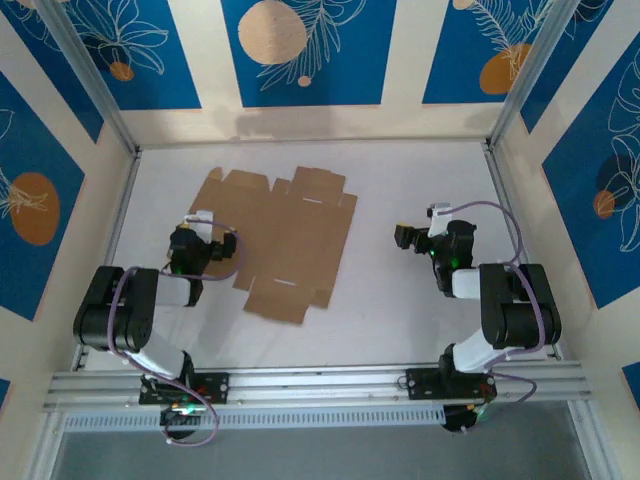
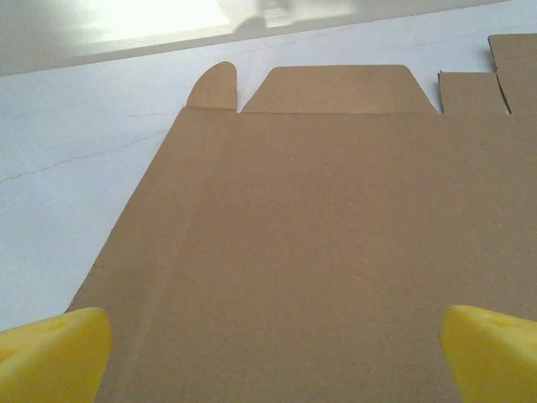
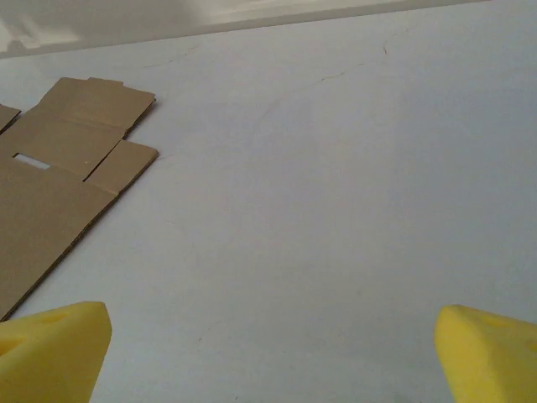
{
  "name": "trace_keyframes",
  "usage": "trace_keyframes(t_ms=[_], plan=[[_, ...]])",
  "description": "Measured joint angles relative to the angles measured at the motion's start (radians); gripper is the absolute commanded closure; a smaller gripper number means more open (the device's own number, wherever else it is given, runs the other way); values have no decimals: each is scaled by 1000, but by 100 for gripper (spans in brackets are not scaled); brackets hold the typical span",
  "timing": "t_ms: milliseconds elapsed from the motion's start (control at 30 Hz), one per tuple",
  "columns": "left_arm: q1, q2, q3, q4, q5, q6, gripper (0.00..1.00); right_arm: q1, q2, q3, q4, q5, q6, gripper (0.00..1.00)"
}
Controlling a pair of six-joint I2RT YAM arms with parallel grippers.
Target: Fold the paper box
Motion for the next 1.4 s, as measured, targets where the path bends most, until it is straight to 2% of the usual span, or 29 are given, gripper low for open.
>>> trace_keyframes(t_ms=[1133, 1233, 1300, 1400], plan=[[-1, -3, -5, 5, -5, 2, 0, 0, -7, 3, -14, -8, -7, 1], [-23, -85, -18, -64, -63, 7, 0, 23, -99, 60, -208, 5, -15, 1], [-62, -202, -13, -138, -105, 20, 0, 55, -191, 135, -322, 22, -9, 1], [-150, -393, 23, -205, -129, 32, 0, 135, -325, 230, -399, 43, -7, 1]])
